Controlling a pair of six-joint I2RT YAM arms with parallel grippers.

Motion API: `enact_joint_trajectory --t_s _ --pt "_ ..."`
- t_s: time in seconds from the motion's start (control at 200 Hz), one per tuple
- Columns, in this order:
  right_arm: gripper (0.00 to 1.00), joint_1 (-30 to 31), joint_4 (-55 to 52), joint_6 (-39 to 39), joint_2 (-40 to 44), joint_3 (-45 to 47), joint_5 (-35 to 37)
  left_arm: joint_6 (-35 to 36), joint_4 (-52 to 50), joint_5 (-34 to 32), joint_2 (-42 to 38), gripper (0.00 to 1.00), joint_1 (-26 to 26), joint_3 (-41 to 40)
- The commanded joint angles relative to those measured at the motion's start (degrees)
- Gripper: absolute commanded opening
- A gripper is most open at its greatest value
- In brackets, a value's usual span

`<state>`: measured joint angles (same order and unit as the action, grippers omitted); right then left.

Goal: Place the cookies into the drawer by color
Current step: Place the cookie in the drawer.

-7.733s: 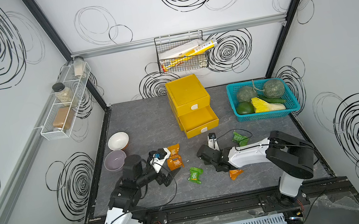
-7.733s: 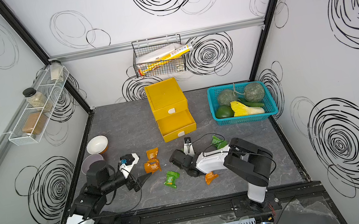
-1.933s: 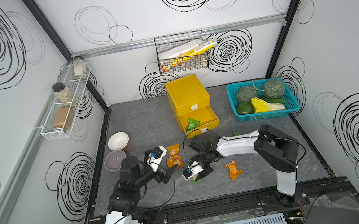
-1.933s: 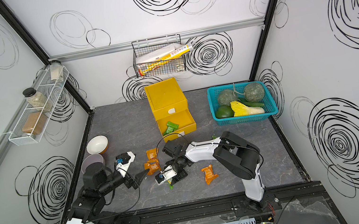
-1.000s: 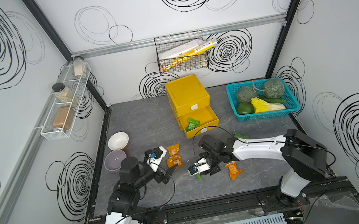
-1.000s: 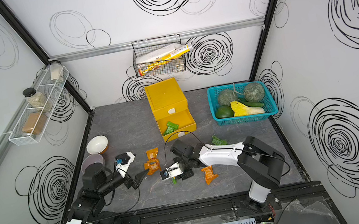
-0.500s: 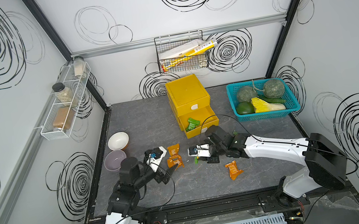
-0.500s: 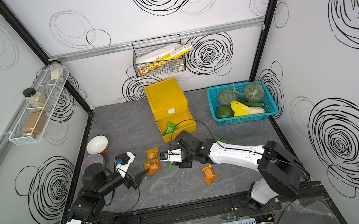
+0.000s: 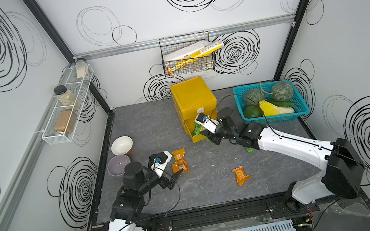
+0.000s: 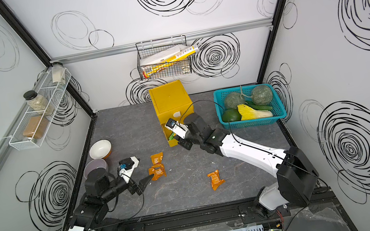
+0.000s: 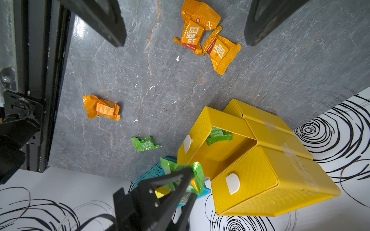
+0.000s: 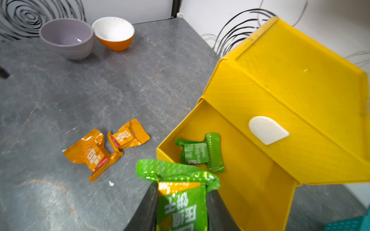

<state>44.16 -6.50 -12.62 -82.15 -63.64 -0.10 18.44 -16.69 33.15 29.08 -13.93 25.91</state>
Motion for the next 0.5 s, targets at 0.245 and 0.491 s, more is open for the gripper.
enact_joint_trajectory --t_s 0.245,0.491 --pt "0.17 -5.15 1.67 13.5 -4.21 -5.3 12.32 0.54 0.9 0.68 -0.08 0.99 -0.22 0.28" --pt "0.17 -6.69 2.23 18.61 -8.11 -6.92 14.06 0.48 1.03 0.25 -0.43 0.99 -0.57 0.17"
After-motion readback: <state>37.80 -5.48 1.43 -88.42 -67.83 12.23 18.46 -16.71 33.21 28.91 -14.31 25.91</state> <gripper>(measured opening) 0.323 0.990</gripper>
